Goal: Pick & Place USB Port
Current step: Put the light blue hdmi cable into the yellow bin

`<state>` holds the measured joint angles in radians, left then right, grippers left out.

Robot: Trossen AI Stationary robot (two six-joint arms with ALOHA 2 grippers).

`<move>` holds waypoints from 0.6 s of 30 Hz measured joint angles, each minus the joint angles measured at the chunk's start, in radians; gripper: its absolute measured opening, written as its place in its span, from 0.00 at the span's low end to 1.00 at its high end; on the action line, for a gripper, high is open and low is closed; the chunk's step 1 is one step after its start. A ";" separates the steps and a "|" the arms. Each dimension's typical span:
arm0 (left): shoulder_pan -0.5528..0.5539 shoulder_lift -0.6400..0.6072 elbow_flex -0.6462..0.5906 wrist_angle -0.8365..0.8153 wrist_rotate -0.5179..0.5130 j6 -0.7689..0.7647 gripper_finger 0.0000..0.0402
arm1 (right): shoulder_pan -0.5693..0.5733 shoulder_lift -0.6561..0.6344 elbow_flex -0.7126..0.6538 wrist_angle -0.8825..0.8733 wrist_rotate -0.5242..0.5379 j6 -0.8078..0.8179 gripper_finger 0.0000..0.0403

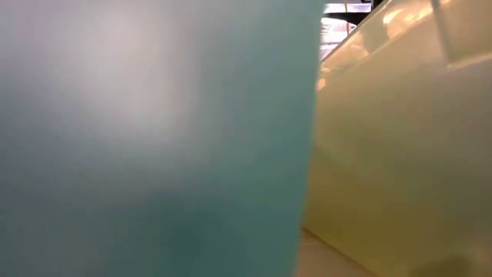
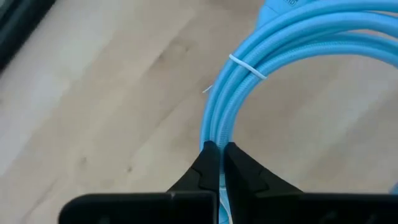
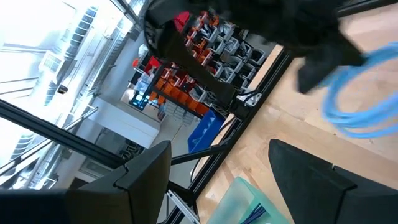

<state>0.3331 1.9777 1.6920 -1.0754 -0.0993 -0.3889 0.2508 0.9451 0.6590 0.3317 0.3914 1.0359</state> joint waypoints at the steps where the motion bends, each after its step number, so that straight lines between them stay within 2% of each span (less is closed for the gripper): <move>1: -0.002 -0.031 0.000 -0.005 0.020 -0.012 0.01 | 0.000 0.000 0.000 0.000 0.000 0.000 0.66; 5: -0.042 -0.144 0.000 -0.020 0.127 -0.080 0.01 | 0.000 0.000 0.000 -0.003 0.000 0.000 0.66; 10: -0.198 -0.224 0.000 -0.013 0.157 -0.181 0.01 | 0.000 0.000 0.000 -0.003 0.000 -0.009 0.66; 15: -0.387 -0.216 0.000 0.078 0.164 -0.291 0.01 | -0.003 -0.002 0.000 -0.006 0.001 -0.021 0.66; 18: -0.457 -0.179 0.000 0.229 0.214 -0.337 0.01 | -0.013 -0.011 0.000 -0.011 0.000 -0.031 0.66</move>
<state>-0.1238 1.7987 1.6923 -0.8460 0.1143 -0.7254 0.2379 0.9340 0.6590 0.3202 0.3916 1.0054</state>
